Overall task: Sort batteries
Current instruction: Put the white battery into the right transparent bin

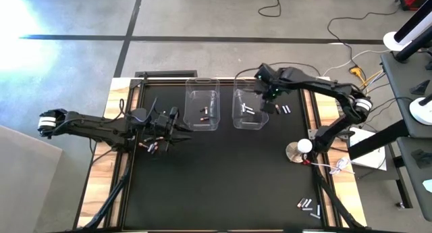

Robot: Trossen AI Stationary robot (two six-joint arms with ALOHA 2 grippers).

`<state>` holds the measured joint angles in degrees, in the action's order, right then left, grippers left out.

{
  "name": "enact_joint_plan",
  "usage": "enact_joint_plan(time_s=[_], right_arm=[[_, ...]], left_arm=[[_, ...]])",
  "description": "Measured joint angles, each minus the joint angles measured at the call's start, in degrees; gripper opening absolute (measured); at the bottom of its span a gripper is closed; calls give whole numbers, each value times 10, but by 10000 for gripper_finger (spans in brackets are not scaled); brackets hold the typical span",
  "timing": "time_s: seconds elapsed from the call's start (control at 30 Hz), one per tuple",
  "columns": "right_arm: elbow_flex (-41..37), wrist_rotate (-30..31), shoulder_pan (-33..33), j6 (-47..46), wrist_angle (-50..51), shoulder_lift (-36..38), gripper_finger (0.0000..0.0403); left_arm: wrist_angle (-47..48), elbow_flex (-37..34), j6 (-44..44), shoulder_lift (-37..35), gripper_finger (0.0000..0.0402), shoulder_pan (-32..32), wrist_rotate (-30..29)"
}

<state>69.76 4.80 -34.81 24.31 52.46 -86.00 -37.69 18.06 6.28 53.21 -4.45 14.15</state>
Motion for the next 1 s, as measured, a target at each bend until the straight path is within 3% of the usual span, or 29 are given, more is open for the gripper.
enact_joint_plan(time_s=[0.2, 0.53, 1.0], right_arm=[[13, -32, 5, -10, -12, -75, 24], [78, -36, 0, 10, -4, -205, 24], [89, -35, -1, 36, -17, -258, 42]], left_arm=[[-11, 0, 0, 0, 111, 0, 0], [-13, 0, 0, 0, 111, 1, 0], [-13, 0, -6, 0, 111, 1, 0]])
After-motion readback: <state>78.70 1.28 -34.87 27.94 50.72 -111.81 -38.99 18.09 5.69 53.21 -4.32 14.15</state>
